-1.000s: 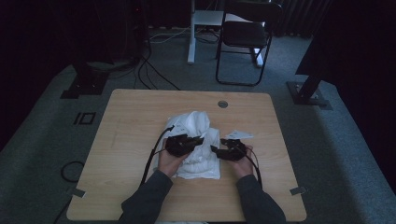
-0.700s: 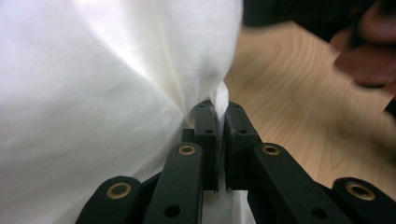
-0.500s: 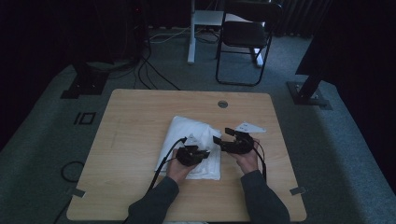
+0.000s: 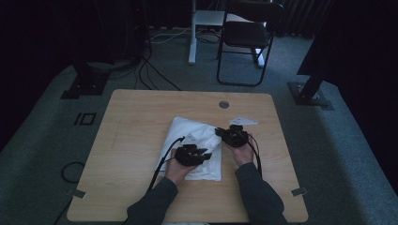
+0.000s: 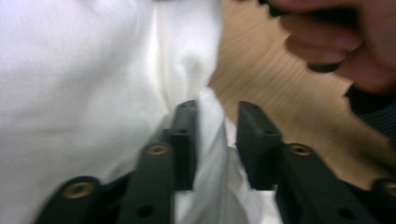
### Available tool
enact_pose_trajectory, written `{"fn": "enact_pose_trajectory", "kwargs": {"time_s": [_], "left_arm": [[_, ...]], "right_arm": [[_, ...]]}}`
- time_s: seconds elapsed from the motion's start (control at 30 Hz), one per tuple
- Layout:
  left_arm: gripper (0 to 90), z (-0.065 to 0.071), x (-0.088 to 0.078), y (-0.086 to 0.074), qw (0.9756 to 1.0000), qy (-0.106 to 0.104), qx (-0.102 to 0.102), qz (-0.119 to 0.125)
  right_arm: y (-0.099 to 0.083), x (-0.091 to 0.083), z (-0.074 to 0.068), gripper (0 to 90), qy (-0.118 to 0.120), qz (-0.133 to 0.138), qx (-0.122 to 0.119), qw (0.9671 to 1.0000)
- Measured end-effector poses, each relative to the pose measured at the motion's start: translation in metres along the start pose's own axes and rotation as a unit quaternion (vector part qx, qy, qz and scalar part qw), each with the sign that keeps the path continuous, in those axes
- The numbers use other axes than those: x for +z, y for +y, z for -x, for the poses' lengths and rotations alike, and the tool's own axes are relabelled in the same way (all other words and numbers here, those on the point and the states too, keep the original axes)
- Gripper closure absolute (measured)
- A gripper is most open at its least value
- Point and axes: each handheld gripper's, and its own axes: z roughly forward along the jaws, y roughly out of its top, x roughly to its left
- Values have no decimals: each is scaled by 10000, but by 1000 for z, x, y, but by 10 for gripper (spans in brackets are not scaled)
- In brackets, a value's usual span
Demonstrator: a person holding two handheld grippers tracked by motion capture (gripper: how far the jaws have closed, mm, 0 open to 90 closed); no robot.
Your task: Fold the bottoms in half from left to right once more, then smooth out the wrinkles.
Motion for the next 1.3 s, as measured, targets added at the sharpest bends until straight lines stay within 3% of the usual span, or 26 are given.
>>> {"fn": "enact_pose_trajectory", "kwargs": {"time_s": [0.1,0.17,0.27,0.3,0.33,0.43,0.57,0.67,0.77,0.9,0.93,1.03,1.23,1.27,1.3], "left_arm": [[585,3,-24,14,9991,219,186,315],[571,0,-44,23,9969,491,265,561],[570,-15,-69,31,9900,1163,286,746],[572,-22,-74,31,9864,1472,294,676],[579,-30,-76,30,9844,1650,224,570],[584,-50,-75,17,9876,1526,-113,337],[569,-58,-58,-1,9908,1343,-146,84],[569,-59,-49,-9,9906,1356,-197,17],[563,-59,-38,-16,9898,1417,-124,-125],[569,-59,-35,-21,9889,1476,-94,-142],[571,-58,-33,-22,9880,1532,-13,-174],[575,-57,-32,-23,9878,1549,16,-173],[576,-53,-30,-25,9860,1658,62,-162],[576,-52,-30,-25,9856,1682,47,-155],[576,-51,-30,-25,9851,1714,30,-150]], "right_arm": [[-1,0,3,846,-58,-21,-6,10000],[-1,1,4,845,-62,-38,4,10000],[-2,2,5,844,-82,-70,5,9999],[-2,2,5,844,-82,-77,5,9999],[-3,3,5,844,-79,-76,-5,9999],[-3,3,5,843,-77,-77,-29,9999],[-3,5,5,843,-83,-110,-32,9999],[-4,5,4,843,-89,-133,-51,9999],[-6,4,5,842,-99,-166,-95,9998],[-8,1,8,837,-54,-181,-181,9997],[-10,-2,8,837,-104,-257,-314,9991],[-12,-6,11,837,-182,-313,-352,9987],[-20,-19,21,821,-348,-391,-262,9983],[-22,-21,22,814,-508,-427,-280,9974],[-22,-21,22,814,-508,-427,-280,9974]]}}
